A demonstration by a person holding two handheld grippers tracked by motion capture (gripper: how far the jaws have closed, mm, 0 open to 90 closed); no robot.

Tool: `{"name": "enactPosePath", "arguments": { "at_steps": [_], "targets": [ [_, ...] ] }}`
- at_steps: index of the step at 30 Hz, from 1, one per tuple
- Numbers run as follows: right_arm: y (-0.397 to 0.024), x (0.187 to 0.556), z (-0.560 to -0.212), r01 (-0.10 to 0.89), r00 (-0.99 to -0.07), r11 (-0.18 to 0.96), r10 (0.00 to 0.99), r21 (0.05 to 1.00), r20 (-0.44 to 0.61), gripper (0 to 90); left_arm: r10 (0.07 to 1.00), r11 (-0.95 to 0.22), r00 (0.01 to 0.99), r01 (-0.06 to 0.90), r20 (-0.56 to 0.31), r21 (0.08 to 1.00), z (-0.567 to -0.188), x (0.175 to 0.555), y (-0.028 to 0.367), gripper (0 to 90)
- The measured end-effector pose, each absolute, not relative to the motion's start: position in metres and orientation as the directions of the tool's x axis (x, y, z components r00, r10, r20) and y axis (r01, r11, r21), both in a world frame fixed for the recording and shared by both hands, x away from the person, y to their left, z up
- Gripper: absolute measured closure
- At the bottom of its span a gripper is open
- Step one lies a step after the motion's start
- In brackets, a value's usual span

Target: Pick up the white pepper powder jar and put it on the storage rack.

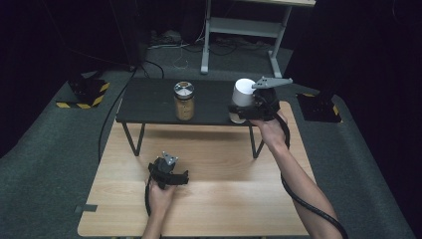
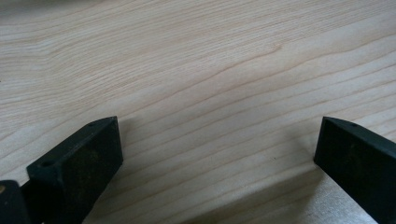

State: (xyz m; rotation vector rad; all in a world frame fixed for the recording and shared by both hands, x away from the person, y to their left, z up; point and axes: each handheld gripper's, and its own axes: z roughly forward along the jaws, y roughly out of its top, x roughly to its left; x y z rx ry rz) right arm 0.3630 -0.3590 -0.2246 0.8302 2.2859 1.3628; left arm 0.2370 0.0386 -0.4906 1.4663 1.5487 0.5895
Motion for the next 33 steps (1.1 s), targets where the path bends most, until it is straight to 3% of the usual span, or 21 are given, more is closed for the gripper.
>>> {"name": "enactPosePath", "arguments": {
  "at_steps": [33],
  "targets": [
    [-0.341,0.384,-0.231,0.338,-0.742,0.374,0.67,0.864,0.0,30.1,0.954,0.187,0.102,0.527,-0.28,0.829,-0.491,0.237,0.038,1.0]
  ]
}}
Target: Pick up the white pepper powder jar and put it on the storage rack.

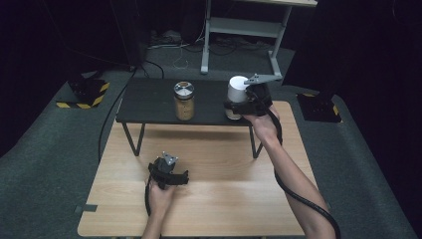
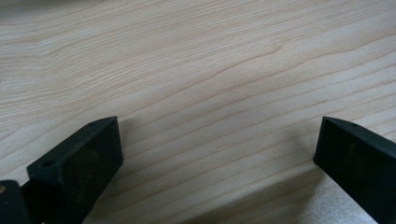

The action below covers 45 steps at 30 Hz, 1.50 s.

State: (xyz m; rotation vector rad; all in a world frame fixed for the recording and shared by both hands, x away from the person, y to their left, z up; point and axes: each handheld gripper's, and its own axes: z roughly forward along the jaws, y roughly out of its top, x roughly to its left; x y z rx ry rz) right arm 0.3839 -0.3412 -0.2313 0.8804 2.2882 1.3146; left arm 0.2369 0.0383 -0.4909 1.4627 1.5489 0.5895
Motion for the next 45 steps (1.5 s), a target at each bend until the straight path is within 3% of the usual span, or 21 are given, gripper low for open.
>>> {"name": "enactPosePath", "arguments": {
  "at_steps": [26,34,45],
  "targets": [
    [-0.342,0.381,-0.235,0.337,-0.735,0.356,0.678,0.872,0.008,29.3,0.954,0.189,0.102,0.526,-0.281,0.829,-0.491,0.237,0.038,1.0],
    [-0.341,0.375,-0.238,0.336,-0.711,0.322,0.703,0.885,0.014,16.0,0.954,0.188,0.102,0.526,-0.281,0.829,-0.491,0.237,0.038,1.0],
    [-0.35,0.37,-0.244,0.324,-0.716,0.307,0.697,0.895,0.02,11.6,0.954,0.187,0.102,0.527,-0.28,0.829,-0.491,0.237,0.038,1.0]
  ]
}}
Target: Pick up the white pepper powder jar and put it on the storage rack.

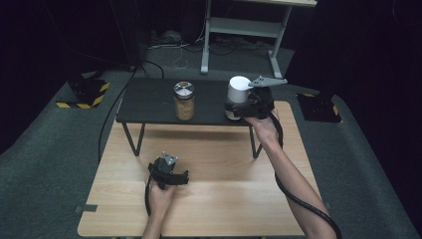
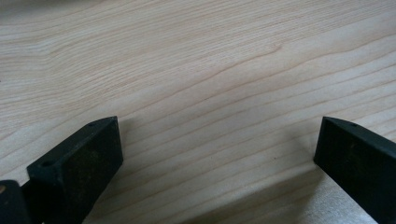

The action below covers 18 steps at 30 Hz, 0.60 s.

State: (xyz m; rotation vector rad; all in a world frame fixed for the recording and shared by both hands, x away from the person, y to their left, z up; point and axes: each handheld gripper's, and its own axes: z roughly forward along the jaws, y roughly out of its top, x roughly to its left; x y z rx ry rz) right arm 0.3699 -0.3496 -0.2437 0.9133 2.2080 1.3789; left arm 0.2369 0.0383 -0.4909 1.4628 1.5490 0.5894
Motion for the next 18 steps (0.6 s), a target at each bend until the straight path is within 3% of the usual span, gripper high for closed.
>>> {"name": "enactPosePath", "arguments": {
  "at_steps": [18],
  "targets": [
    [-0.365,0.349,-0.252,0.291,-0.723,0.33,0.691,0.898,-0.02,11.7,0.954,0.187,0.102,0.527,-0.28,0.829,-0.491,0.237,0.038,1.0]
  ]
}}
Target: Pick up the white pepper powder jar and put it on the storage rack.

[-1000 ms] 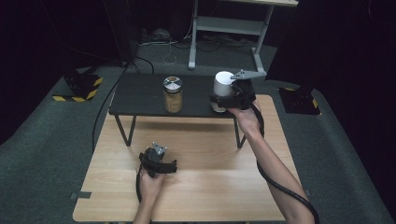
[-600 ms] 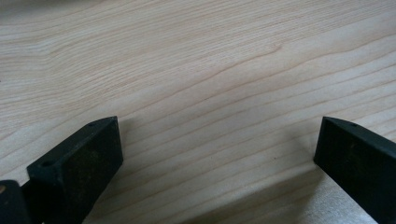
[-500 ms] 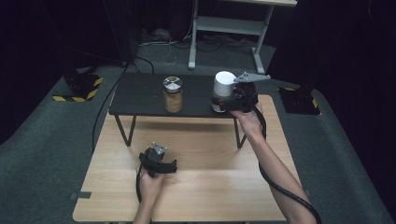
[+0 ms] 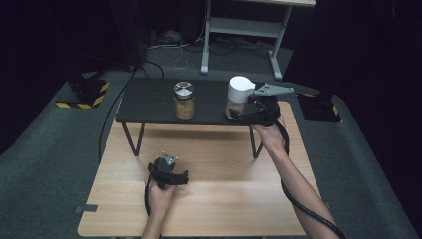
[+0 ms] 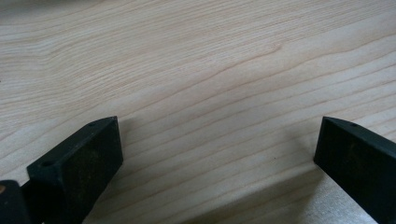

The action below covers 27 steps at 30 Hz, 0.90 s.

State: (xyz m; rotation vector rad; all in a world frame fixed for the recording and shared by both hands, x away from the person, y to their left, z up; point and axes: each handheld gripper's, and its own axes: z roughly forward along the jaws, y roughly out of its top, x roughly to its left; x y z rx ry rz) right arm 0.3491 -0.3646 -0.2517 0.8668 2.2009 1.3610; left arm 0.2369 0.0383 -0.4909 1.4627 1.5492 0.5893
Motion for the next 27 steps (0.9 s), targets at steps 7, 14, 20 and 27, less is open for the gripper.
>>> {"name": "enactPosePath", "arguments": {
  "at_steps": [7,14,20,27],
  "targets": [
    [-0.375,0.339,-0.257,0.282,-0.727,0.323,0.687,0.903,-0.019,12.5,0.955,0.187,0.102,0.527,-0.28,0.829,-0.491,0.237,0.038,1.0],
    [-0.388,0.326,-0.265,0.271,-0.729,0.312,0.684,0.911,-0.017,12.5,0.955,0.187,0.102,0.527,-0.28,0.829,-0.491,0.237,0.038,1.0],
    [-0.398,0.315,-0.274,0.263,-0.735,0.299,0.678,0.917,-0.01,12.6,0.954,0.188,0.102,0.526,-0.281,0.829,-0.491,0.237,0.038,1.0],
    [-0.41,0.302,-0.286,0.261,-0.743,0.296,0.669,0.919,-0.005,12.7,0.954,0.19,0.101,0.525,-0.282,0.83,-0.491,0.237,0.038,1.0]
  ]
}}
